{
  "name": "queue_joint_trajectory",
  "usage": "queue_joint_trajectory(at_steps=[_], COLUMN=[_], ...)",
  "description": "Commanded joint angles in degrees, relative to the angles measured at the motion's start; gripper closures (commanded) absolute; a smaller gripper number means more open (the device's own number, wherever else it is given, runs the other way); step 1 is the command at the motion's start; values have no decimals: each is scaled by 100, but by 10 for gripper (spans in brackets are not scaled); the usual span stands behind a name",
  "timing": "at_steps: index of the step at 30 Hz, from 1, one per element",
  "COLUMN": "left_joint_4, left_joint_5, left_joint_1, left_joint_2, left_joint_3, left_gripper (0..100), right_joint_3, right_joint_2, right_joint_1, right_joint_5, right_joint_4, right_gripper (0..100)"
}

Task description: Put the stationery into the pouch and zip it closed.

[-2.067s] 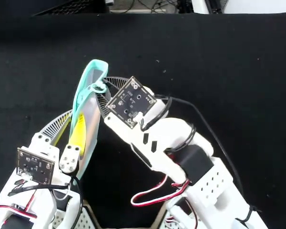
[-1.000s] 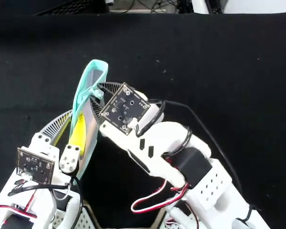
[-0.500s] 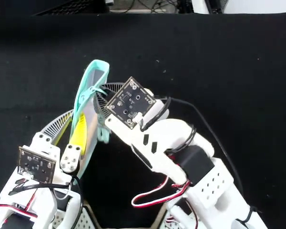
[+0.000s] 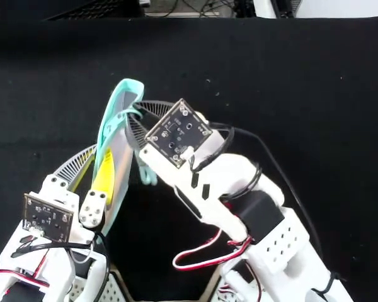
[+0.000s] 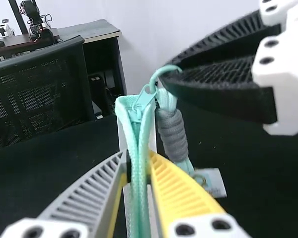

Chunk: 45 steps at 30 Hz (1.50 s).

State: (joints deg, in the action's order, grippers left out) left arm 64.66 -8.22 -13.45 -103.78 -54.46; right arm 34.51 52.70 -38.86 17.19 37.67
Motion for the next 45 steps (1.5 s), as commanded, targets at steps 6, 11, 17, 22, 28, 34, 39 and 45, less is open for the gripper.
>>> queue_joint_trajectory(at_steps=[6,11,17,22,28,34,39,45], left_joint_4=[-9,-9,-9,-9,0,0,0,0], left_joint_5=[-62,-62,-62,-62,-62,-62,-62,-62], left_joint_1=[-31,-31,-31,-31,-31,-31,-31,-31], left_joint_2=[-18,-18,-18,-18,-18,-18,-18,-18], left_joint_3=[180,180,180,180,180,119,127,127], left_gripper=[973,973,973,973,973,973,973,973], right_joint_3=[-66,-66,-66,-75,-66,-198,-347,-734], right_joint_2=[-514,-725,-989,-1024,-1042,-1279,-1622,-2105], right_joint_1=[413,598,712,721,774,1160,1380,1785], right_joint_5=[519,527,527,527,527,527,527,527], right_joint_4=[-897,-1152,-1609,-1609,-1758,-1811,-1811,-1811], right_gripper=[986,986,986,986,986,986,986,986])
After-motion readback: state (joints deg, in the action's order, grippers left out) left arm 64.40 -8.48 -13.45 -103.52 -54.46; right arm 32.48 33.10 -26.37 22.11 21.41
